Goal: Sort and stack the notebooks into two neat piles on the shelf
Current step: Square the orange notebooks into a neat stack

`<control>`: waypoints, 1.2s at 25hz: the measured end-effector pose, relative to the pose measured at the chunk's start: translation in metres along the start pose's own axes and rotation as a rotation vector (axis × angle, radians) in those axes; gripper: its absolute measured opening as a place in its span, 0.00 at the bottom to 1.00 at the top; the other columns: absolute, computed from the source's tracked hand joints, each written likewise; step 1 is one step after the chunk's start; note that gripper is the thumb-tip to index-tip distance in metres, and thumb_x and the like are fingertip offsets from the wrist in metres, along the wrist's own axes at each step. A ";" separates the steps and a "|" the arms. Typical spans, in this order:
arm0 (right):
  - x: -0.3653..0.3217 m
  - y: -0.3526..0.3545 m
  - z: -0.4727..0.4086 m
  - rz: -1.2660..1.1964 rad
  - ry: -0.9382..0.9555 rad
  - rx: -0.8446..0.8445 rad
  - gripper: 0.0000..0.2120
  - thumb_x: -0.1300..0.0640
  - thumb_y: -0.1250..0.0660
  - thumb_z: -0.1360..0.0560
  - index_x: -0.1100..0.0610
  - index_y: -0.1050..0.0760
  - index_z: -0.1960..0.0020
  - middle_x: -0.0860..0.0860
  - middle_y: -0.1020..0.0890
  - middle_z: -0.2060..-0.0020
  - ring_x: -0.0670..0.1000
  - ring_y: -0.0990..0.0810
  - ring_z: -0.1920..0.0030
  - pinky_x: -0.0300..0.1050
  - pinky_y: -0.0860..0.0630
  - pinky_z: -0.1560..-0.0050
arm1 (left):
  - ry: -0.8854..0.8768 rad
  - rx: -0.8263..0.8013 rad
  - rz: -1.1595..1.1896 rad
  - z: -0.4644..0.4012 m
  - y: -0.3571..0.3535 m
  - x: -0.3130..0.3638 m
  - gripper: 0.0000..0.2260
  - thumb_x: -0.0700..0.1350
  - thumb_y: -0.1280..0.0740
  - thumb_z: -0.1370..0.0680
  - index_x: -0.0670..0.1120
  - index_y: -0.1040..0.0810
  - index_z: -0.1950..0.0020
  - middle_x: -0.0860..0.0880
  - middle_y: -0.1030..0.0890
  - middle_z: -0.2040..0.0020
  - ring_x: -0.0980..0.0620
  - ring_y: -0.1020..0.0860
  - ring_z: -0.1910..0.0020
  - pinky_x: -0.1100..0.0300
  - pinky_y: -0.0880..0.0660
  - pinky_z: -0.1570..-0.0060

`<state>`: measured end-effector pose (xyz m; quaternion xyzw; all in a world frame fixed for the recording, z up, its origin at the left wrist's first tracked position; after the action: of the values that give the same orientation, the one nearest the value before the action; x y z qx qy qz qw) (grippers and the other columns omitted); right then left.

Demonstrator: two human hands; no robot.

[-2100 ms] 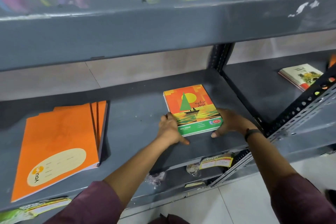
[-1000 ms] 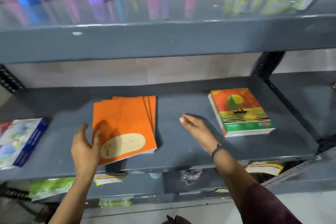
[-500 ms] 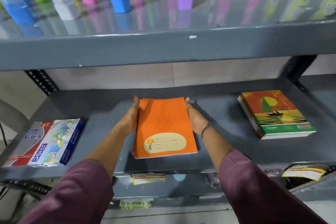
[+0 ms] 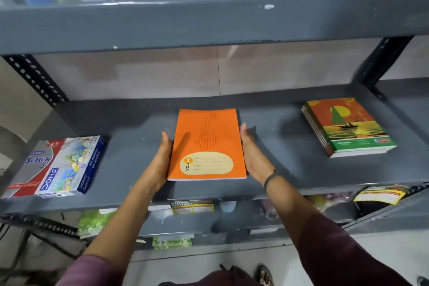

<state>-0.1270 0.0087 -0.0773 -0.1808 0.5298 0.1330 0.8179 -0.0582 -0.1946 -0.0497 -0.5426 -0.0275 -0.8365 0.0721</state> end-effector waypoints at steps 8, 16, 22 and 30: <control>0.012 -0.005 0.019 0.967 -0.063 0.071 0.43 0.52 0.19 0.46 0.56 0.31 0.34 0.56 0.27 0.36 0.56 0.31 0.33 0.50 0.29 0.34 | 0.023 0.063 -1.010 0.003 0.015 -0.016 0.41 0.48 0.21 0.42 0.42 0.37 0.35 0.42 0.28 0.39 0.43 0.31 0.36 0.48 0.32 0.36; -0.011 -0.009 0.009 1.097 -0.154 0.260 0.25 0.57 0.19 0.44 0.62 0.21 0.49 0.58 0.16 0.50 0.58 0.17 0.51 0.50 0.20 0.49 | 0.014 0.200 -1.120 -0.022 0.018 -0.011 0.31 0.52 0.21 0.46 0.45 0.24 0.46 0.43 0.21 0.45 0.43 0.23 0.48 0.54 0.26 0.52; -0.010 -0.007 0.024 0.804 -0.036 0.153 0.28 0.62 0.20 0.41 0.60 0.24 0.43 0.56 0.17 0.46 0.55 0.20 0.45 0.44 0.24 0.45 | 0.012 -0.033 -0.678 0.001 0.015 -0.005 0.35 0.50 0.20 0.42 0.44 0.29 0.39 0.45 0.22 0.39 0.46 0.23 0.43 0.55 0.27 0.44; 0.003 -0.006 0.024 0.230 0.121 0.366 0.09 0.62 0.33 0.26 0.57 0.23 0.46 0.54 0.18 0.49 0.55 0.20 0.46 0.50 0.25 0.39 | -0.020 0.300 -0.067 -0.019 0.017 -0.007 0.18 0.44 0.38 0.23 0.44 0.32 0.34 0.42 0.23 0.40 0.46 0.21 0.55 0.52 0.23 0.52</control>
<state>-0.1034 0.0138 -0.0696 0.0247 0.6104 0.1160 0.7832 -0.0695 -0.2132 -0.0646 -0.5328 -0.1708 -0.8195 0.1241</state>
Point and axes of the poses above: each hand's wrist, its own z-axis away from the middle knuckle, its own y-axis out of the back of the hand, x = y × z, the point moved 5 cm from there along -z, towards the middle knuckle
